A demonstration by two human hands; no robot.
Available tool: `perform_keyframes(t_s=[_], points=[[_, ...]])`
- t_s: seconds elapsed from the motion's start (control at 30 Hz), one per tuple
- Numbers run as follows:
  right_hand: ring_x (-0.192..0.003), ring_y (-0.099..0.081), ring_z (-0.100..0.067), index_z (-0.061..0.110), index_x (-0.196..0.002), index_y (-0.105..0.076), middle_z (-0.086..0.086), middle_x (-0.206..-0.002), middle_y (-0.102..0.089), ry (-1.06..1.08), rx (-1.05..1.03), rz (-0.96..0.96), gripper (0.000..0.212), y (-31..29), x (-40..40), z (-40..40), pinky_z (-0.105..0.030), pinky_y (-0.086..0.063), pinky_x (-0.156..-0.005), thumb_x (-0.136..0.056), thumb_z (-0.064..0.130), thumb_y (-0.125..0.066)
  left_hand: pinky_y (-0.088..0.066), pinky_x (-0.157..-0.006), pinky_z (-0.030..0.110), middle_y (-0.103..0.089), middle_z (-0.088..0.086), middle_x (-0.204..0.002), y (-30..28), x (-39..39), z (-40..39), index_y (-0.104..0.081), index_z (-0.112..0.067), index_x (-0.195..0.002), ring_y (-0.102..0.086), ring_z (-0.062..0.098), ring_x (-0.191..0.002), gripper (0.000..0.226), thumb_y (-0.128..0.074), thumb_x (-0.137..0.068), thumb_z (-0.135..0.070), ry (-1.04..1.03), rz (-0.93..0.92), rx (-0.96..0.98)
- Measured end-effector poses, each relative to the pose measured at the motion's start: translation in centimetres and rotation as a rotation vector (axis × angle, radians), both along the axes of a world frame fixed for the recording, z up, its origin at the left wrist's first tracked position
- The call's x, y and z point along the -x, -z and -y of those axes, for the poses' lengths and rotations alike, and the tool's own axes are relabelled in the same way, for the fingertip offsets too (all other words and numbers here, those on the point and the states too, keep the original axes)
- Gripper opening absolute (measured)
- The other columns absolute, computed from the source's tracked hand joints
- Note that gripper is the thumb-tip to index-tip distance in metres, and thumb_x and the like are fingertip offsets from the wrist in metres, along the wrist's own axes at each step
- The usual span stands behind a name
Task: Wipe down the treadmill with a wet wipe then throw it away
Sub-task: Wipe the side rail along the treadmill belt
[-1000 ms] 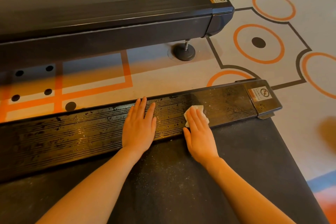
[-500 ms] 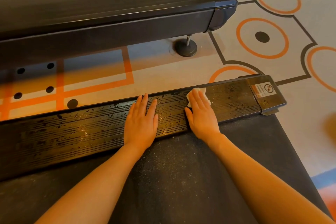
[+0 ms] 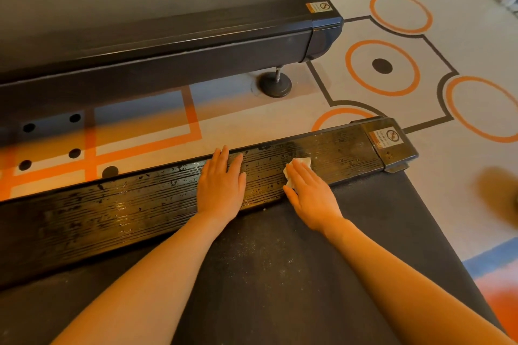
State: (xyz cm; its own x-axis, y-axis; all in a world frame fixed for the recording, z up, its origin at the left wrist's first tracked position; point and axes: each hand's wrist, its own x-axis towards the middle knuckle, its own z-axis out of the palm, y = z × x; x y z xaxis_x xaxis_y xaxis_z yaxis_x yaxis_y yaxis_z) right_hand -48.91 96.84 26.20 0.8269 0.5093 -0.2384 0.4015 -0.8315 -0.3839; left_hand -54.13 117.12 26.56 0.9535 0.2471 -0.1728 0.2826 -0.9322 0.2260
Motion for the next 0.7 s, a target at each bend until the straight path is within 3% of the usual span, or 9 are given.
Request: perform_keyframes(t_s=[0.17, 0.3, 0.7], points=[[-0.149, -0.015, -0.024, 0.021, -0.156, -0.010, -0.004, -0.164, -0.007, 0.053, 0.089, 0.003, 0.062, -3.0, 0.3, 0.5, -0.035, -0.022, -0.117, -0.103, 0.042, -0.037, -0.002, -0.120, 0.039, -0.003, 0.006, -0.164, -3.2, -0.5, 0.7, -0.018, -0.025, -0.155, 0.003, 0.024, -0.151, 0.052, -0.023, -0.106, -0.042, -0.003, -0.064, 0.043], [-0.149, -0.014, -0.025, 0.021, -0.156, -0.011, -0.004, -0.164, -0.006, 0.088, 0.191, -0.005, 0.064, -5.4, 1.1, 0.9, -0.037, -0.021, -0.118, -0.103, 0.043, -0.039, -0.008, -0.122, 0.045, -0.004, 0.009, -0.164, -6.8, -1.9, 1.3, -0.019, -0.023, -0.155, 0.001, 0.028, -0.151, 0.054, -0.020, -0.105, -0.043, -0.054, -0.099, 0.104], [-0.149, -0.015, -0.028, 0.021, -0.157, -0.008, -0.006, -0.163, -0.010, 0.088, 0.400, 0.052, 0.066, -11.8, 3.0, -1.4, -0.040, -0.021, -0.118, -0.103, 0.042, -0.040, -0.007, -0.121, 0.043, -0.008, 0.010, -0.163, -10.5, 0.5, -0.3, -0.019, -0.023, -0.155, -0.002, 0.028, -0.150, 0.052, -0.021, -0.106, -0.041, 0.213, -0.181, 0.086]])
